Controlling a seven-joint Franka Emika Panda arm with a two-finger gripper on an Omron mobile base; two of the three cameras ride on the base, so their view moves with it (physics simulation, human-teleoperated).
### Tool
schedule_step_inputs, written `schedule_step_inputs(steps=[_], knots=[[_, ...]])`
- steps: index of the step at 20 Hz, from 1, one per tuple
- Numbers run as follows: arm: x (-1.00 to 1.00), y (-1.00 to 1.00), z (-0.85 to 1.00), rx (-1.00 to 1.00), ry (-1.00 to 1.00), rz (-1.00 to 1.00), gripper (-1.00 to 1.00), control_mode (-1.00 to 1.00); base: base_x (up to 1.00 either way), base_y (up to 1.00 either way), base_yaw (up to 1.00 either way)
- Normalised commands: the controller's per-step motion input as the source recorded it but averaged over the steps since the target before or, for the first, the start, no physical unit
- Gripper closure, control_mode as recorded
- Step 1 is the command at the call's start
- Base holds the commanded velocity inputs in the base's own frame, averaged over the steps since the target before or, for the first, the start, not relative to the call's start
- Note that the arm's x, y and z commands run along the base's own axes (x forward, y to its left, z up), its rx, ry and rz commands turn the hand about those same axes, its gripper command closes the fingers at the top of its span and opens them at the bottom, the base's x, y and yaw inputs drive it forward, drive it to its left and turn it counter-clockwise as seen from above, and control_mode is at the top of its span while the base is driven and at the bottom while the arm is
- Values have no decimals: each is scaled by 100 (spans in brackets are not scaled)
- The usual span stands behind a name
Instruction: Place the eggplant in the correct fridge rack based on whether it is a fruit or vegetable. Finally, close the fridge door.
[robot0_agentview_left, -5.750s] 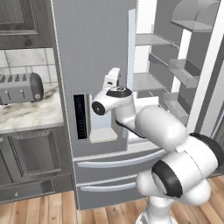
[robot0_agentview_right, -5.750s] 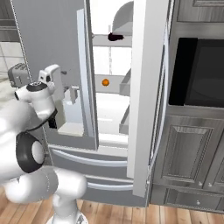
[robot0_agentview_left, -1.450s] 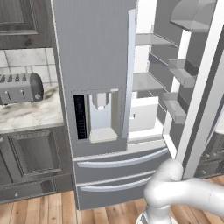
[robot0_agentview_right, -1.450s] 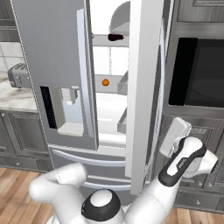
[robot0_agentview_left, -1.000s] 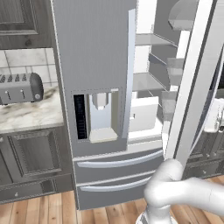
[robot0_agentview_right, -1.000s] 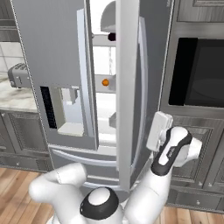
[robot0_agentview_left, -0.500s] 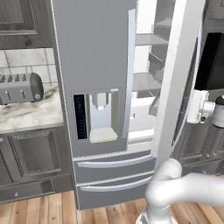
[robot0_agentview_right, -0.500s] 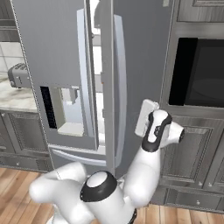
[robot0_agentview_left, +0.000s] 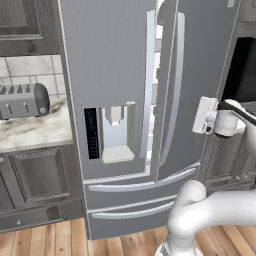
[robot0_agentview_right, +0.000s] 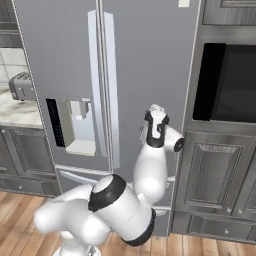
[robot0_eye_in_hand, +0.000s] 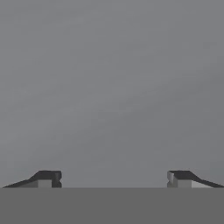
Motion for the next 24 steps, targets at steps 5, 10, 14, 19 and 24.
schedule_step_inputs(steps=[5,10,14,19,24], knots=[[50,44,7,0,3,-31,-100,-100,0,0,0],[31,14,15,0,13,-24,-100,-100,0,0,0],[29,0,1,0,17,-19,-100,-100,0,0,0],[-7,0,0,0,3,-13,-100,-100,0,0,0],[-23,0,0,0,0,-8,-100,-100,0,0,0]])
